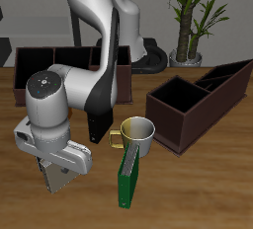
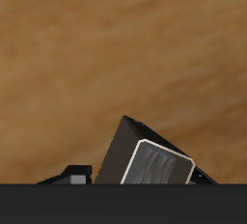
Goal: Place the yellow book into the left desk caddy's back compartment
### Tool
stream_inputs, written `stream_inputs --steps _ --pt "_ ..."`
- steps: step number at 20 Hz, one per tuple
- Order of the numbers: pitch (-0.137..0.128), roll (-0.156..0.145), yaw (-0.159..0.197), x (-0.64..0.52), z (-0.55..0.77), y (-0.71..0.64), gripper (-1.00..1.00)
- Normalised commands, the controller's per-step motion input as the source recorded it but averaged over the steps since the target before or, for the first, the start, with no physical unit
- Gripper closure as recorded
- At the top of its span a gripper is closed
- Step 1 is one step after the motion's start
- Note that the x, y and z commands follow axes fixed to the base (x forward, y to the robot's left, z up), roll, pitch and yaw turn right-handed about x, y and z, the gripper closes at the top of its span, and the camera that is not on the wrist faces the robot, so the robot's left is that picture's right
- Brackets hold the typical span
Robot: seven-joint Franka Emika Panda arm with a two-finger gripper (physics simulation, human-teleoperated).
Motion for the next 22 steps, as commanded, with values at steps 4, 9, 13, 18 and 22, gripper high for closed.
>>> stream_inputs --steps 4,9,13,18,22 --pt "0.014 0.022 0.009 0.03 -0.03 0.15 1.0" --pt "-0.029 0.013 0.0 -0.09 0.32 0.19 1.0" --pt "-0.065 0.037 0.021 -0.21 0.69 0.54 1.0" --pt "-0.045 0.003 0.037 -0.27 0.6 0.33 1.0" --pt "-0.066 0.029 0.059 -0.56 0.72 0.58 1.0"
